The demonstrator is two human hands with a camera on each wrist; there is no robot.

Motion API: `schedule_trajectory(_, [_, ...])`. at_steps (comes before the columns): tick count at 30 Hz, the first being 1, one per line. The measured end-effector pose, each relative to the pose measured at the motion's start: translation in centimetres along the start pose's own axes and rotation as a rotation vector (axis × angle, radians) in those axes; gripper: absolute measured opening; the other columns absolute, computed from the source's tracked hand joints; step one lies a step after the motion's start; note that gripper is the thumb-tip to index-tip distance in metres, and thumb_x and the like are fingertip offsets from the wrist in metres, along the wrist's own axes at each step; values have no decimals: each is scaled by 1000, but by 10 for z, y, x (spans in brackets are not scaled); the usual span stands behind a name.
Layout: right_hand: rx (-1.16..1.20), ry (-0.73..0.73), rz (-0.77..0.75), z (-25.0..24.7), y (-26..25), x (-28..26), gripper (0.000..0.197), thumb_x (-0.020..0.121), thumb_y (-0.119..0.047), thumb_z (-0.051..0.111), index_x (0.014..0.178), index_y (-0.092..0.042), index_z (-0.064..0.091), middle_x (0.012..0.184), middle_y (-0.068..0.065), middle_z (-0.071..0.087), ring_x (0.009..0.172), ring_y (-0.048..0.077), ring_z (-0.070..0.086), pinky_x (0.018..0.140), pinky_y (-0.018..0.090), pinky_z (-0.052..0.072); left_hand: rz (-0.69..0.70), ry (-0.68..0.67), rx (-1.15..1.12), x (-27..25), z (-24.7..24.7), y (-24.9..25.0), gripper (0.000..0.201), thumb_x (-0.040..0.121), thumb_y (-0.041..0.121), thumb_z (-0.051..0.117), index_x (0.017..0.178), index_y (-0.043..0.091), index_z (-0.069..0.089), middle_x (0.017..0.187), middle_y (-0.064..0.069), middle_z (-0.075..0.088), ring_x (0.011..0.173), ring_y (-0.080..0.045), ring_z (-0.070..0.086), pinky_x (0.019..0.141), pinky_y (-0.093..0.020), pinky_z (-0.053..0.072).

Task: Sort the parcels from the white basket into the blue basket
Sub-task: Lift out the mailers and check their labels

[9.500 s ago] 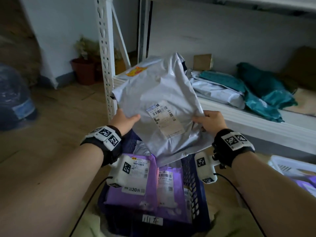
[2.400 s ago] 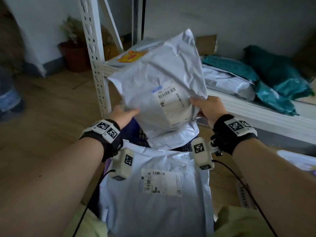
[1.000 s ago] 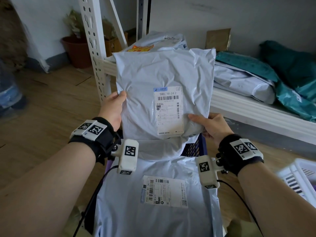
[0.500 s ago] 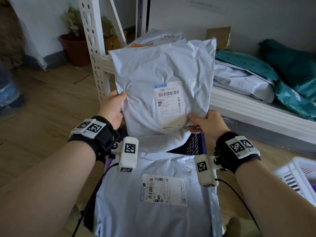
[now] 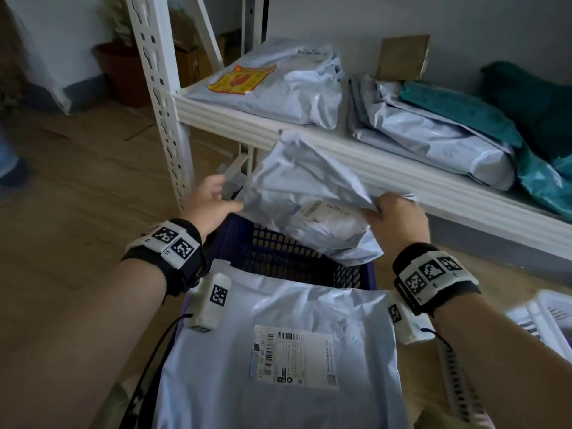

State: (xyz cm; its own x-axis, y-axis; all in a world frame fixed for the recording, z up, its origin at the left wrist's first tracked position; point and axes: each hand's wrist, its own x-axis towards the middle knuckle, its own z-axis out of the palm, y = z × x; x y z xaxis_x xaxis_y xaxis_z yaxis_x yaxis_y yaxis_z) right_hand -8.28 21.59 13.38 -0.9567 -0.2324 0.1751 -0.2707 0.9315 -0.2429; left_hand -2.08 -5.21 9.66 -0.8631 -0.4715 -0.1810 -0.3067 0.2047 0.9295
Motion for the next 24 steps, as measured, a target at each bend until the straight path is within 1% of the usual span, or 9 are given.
schedule_trajectory(4, [-171,-297,-87,35,-13,31,21,93,-20,50,96,-9,68,92,11,67,90,30,62,69,25,36,-26,-190,214,23,24,-12,40,82,12,68,119,12,52,113,-5,58,102,-20,55,82,-27,39])
schedule_trajectory(6, [-215,-355,-94,53,-16,51,21,92,-18,49,97,-9,68,96,11,68,91,30,63,69,26,38,-59,-218,296,40,36,-23,35,84,10,65,117,5,53,112,-10,58,103,-26,55,79,-29,41])
schedule_trajectory(8, [-278,-394,-103,72,-17,72,21,92,-18,49,99,-9,66,97,12,68,91,31,63,72,29,43,-128,-218,373,61,47,-34,40,85,12,63,121,-3,53,122,-18,58,112,-32,55,88,-35,44])
schedule_trajectory(11, [-330,-471,-123,110,-14,105,19,89,-17,49,100,-12,64,90,9,67,75,27,59,71,32,49,-247,-289,538,86,67,-47,43,93,20,54,129,-4,49,133,-21,52,122,-35,49,102,-38,41])
schedule_trajectory(14, [-323,-560,-110,151,-3,127,18,88,-20,50,98,-12,63,80,5,65,70,24,59,72,33,54,-239,-331,714,103,89,-52,39,97,19,45,127,-5,51,133,-21,52,124,-33,49,101,-35,38])
schedule_trajectory(17, [-322,-661,-75,194,12,133,24,92,-23,49,108,-10,60,110,14,64,97,32,62,87,40,51,-316,-410,808,120,110,-79,38,99,20,40,129,-1,50,138,-18,48,127,-31,46,104,-34,38])
schedule_trajectory(20, [-360,-728,-64,228,18,136,42,97,-33,41,134,-14,48,143,22,39,130,41,38,109,51,33,-429,-406,848,143,128,-130,41,100,24,34,132,3,48,144,-15,41,129,-33,43,108,-41,37])
schedule_trajectory(22, [-305,-800,-116,239,18,140,40,95,-29,48,132,-16,51,138,15,48,124,35,47,103,43,41,-526,-403,810,148,131,-133,43,101,20,33,133,-6,43,142,-15,43,130,-32,42,109,-35,35])
schedule_trajectory(24, [-239,-833,-142,244,20,142,41,91,-24,55,131,-15,53,134,10,53,120,31,52,101,40,44,-633,-304,667,148,132,-128,44,101,18,35,132,-12,42,141,-19,44,131,-30,42,106,-31,33])
